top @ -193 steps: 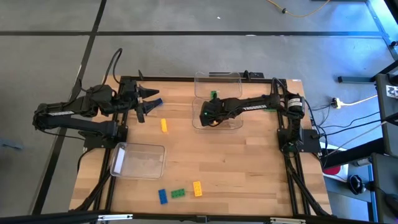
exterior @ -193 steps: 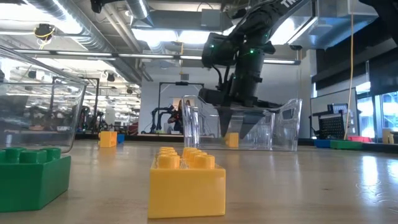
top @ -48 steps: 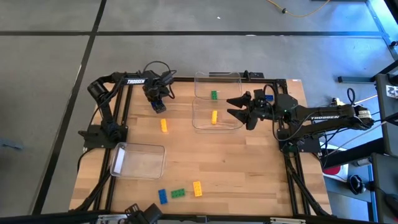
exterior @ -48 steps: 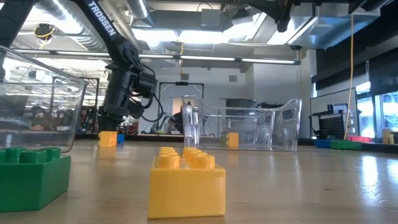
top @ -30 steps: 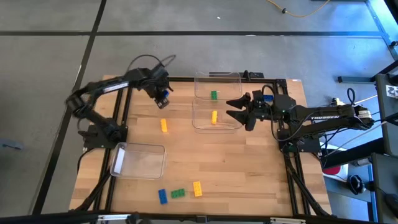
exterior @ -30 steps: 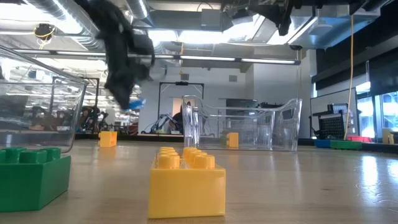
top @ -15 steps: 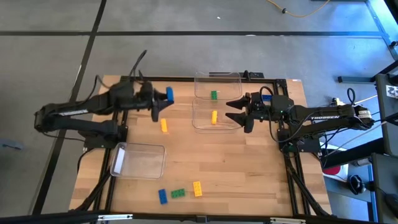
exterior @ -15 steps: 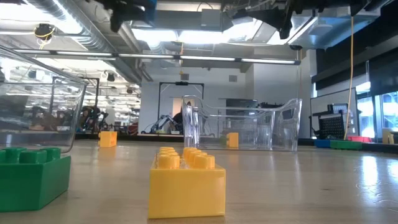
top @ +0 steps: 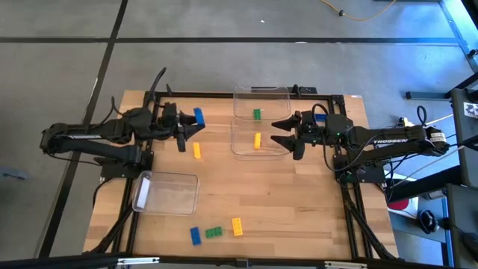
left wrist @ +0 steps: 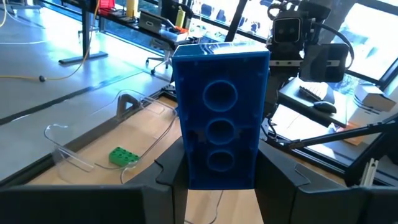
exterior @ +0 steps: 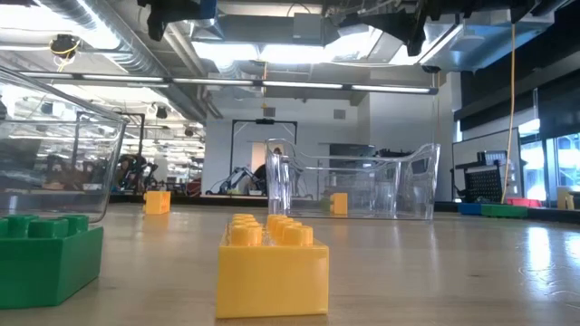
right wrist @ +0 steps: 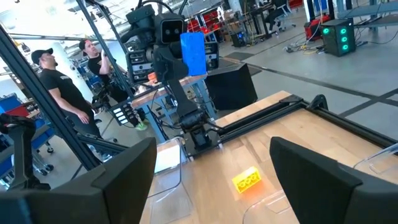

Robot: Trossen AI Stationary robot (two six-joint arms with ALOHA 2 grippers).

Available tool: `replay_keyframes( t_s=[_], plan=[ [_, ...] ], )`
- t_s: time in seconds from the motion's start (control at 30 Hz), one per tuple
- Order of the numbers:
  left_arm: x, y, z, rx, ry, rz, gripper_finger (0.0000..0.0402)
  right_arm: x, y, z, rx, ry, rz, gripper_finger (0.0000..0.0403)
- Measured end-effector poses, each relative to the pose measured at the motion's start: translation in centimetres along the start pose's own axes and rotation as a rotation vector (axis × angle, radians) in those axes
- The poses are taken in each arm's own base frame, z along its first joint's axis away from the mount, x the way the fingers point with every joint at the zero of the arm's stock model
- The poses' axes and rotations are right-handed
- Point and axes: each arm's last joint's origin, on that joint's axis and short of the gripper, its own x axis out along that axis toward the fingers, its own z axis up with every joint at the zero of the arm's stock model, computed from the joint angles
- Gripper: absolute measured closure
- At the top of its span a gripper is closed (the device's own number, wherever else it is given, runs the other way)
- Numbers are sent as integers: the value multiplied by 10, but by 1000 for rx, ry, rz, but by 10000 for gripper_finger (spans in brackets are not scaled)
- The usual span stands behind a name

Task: Sort & place blocks by color
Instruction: Put the top left blue game piece into the bottom bottom transparent bin

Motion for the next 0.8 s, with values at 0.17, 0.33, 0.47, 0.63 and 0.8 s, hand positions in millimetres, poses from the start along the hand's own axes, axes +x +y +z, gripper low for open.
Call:
replay_keyframes(
  t_s=[0.17, 0.33, 0.47, 0.63, 0.8],
  plan=[
    [0, 0, 0, 4, 0, 0, 276, 0, 0, 0, 4, 0, 0, 86],
    [0, 0, 0, 4, 1, -1, 276, 0, 0, 0, 1, 0, 0, 86],
    [0, 0, 0, 3, 1, -2, 276, 0, 0, 0, -18, 0, 0, 86],
    [-2, -1, 1, 0, 2, -28, 276, 0, 0, 0, -19, 0, 0, 86],
    [-9, -1, 4, -10, -21, -45, 276, 0, 0, 0, -20, 0, 0, 86]
  ],
)
